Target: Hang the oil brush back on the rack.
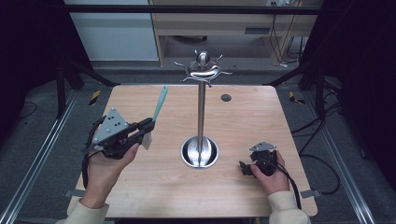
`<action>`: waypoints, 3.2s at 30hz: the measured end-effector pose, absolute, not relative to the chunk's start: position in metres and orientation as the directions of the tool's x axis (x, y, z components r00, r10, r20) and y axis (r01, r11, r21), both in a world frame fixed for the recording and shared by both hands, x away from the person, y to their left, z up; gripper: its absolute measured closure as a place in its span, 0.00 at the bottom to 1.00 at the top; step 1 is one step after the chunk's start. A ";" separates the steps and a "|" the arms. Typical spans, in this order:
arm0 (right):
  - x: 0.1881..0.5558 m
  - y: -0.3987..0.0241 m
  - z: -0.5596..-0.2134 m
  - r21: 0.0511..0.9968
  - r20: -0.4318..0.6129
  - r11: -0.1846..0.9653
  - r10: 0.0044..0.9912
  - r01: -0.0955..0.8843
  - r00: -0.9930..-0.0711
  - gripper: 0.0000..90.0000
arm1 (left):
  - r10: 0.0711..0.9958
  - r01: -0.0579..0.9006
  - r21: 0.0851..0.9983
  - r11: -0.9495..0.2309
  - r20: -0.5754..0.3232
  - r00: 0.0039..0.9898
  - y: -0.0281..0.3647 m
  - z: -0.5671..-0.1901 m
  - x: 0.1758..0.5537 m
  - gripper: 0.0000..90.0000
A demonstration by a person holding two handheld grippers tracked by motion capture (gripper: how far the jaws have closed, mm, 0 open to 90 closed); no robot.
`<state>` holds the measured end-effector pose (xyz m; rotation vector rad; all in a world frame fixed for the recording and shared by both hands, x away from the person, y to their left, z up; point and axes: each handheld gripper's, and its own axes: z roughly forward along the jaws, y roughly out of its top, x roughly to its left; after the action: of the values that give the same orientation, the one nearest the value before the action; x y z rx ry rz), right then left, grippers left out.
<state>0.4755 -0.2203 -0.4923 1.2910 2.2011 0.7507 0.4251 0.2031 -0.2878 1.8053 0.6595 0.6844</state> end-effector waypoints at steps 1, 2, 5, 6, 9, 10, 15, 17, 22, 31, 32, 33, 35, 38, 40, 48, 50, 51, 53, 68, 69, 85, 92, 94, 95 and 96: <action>0.476 -0.220 -0.492 0.666 -0.125 0.405 0.888 0.627 -0.442 0.09 | 0.716 0.117 0.947 -0.299 0.141 0.684 0.203 -0.287 0.425 0.91; 0.476 -0.220 -0.492 0.665 -0.126 0.407 0.888 0.626 -0.443 0.09 | 0.716 0.117 0.947 -0.299 0.141 0.684 0.203 -0.287 0.425 0.91; 0.475 -0.220 -0.492 0.666 -0.125 0.403 0.890 0.628 -0.439 0.09 | 0.715 0.115 0.949 -0.293 0.138 0.685 0.201 -0.285 0.424 0.91; 0.475 -0.221 -0.492 0.668 -0.124 0.402 0.890 0.626 -0.439 0.09 | 0.713 0.114 0.951 -0.289 0.134 0.688 0.201 -0.284 0.424 0.91; 0.476 -0.221 -0.493 0.667 -0.126 0.404 0.889 0.625 -0.440 0.09 | 0.712 0.112 0.951 -0.289 0.135 0.689 0.198 -0.282 0.423 0.91; 0.476 -0.221 -0.493 0.667 -0.124 0.403 0.889 0.626 -0.440 0.09 | 0.712 0.113 0.951 -0.288 0.134 0.689 0.197 -0.282 0.423 0.91; 0.475 -0.221 -0.492 0.668 -0.124 0.402 0.890 0.626 -0.440 0.09 | 0.706 0.116 0.953 -0.280 0.122 0.698 0.195 -0.279 0.424 0.91; 0.476 -0.221 -0.492 0.668 -0.125 0.403 0.889 0.625 -0.440 0.09 | 0.706 0.116 0.954 -0.275 0.118 0.698 0.195 -0.279 0.424 0.91; 0.475 -0.221 -0.492 0.668 -0.124 0.402 0.889 0.626 -0.440 0.09 | 0.701 0.113 0.955 -0.275 0.119 0.703 0.191 -0.274 0.425 0.91; 0.475 -0.221 -0.492 0.669 -0.119 0.398 0.891 0.627 -0.438 0.09 | 0.690 0.088 0.955 -0.282 0.138 0.711 0.185 -0.269 0.425 0.91; 0.475 -0.221 -0.492 0.670 -0.120 0.399 0.890 0.626 -0.439 0.09 | 0.690 0.087 0.955 -0.283 0.140 0.710 0.185 -0.269 0.425 0.91; 0.475 -0.221 -0.492 0.670 -0.120 0.399 0.890 0.627 -0.439 0.09 | 0.688 0.086 0.955 -0.285 0.141 0.712 0.184 -0.268 0.425 0.91; 0.475 -0.221 -0.492 0.669 -0.120 0.400 0.890 0.626 -0.440 0.09 | 0.687 0.087 0.955 -0.284 0.139 0.714 0.183 -0.268 0.425 0.91; 0.475 -0.221 -0.492 0.669 -0.120 0.399 0.890 0.626 -0.439 0.09 | 0.685 0.087 0.955 -0.285 0.139 0.715 0.182 -0.269 0.425 0.91; 0.475 -0.222 -0.492 0.668 -0.120 0.399 0.890 0.627 -0.439 0.09 | 0.682 0.090 0.953 -0.290 0.140 0.717 0.181 -0.269 0.425 0.91; 0.475 -0.221 -0.492 0.669 -0.118 0.398 0.891 0.628 -0.438 0.09 | 0.679 0.091 0.951 -0.294 0.141 0.720 0.178 -0.267 0.426 0.91; 0.475 -0.222 -0.492 0.670 -0.120 0.399 0.890 0.626 -0.440 0.09 | 0.679 0.090 0.951 -0.295 0.142 0.720 0.178 -0.267 0.426 0.91; 0.475 -0.222 -0.492 0.669 -0.120 0.400 0.890 0.626 -0.440 0.09 | 0.679 0.089 0.952 -0.293 0.142 0.720 0.178 -0.267 0.426 0.91; 0.475 -0.222 -0.492 0.670 -0.121 0.400 0.890 0.626 -0.440 0.09 | 0.678 0.098 0.951 -0.294 0.135 0.723 0.177 -0.267 0.426 0.91; 0.475 -0.222 -0.492 0.669 -0.121 0.399 0.891 0.627 -0.438 0.09 | 0.672 0.104 0.947 -0.305 0.136 0.728 0.174 -0.267 0.426 0.91; 0.475 -0.222 -0.492 0.668 -0.120 0.398 0.891 0.629 -0.437 0.09 | 0.672 0.105 0.946 -0.305 0.136 0.728 0.174 -0.267 0.426 0.91; 0.475 -0.222 -0.491 0.672 -0.117 0.396 0.891 0.626 -0.438 0.09 | 0.671 0.125 0.939 -0.321 0.132 0.729 0.170 -0.265 0.430 0.91; 0.474 -0.222 -0.491 0.672 -0.117 0.396 0.891 0.626 -0.438 0.09 | 0.669 0.136 0.938 -0.319 0.121 0.734 0.167 -0.266 0.434 0.91; 0.474 -0.222 -0.491 0.672 -0.117 0.395 0.892 0.626 -0.438 0.09 | 0.668 0.138 0.938 -0.318 0.118 0.735 0.167 -0.267 0.435 0.91; 0.474 -0.222 -0.491 0.672 -0.116 0.395 0.892 0.627 -0.438 0.09 | 0.668 0.138 0.938 -0.318 0.118 0.735 0.167 -0.267 0.435 0.91; 0.474 -0.222 -0.491 0.672 -0.116 0.395 0.892 0.627 -0.438 0.09 | 0.667 0.137 0.938 -0.319 0.119 0.735 0.167 -0.267 0.435 0.91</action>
<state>0.4745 -0.2219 -0.4908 1.2987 2.1940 0.7637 0.4348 0.1668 -0.2669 1.8476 0.6246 0.6076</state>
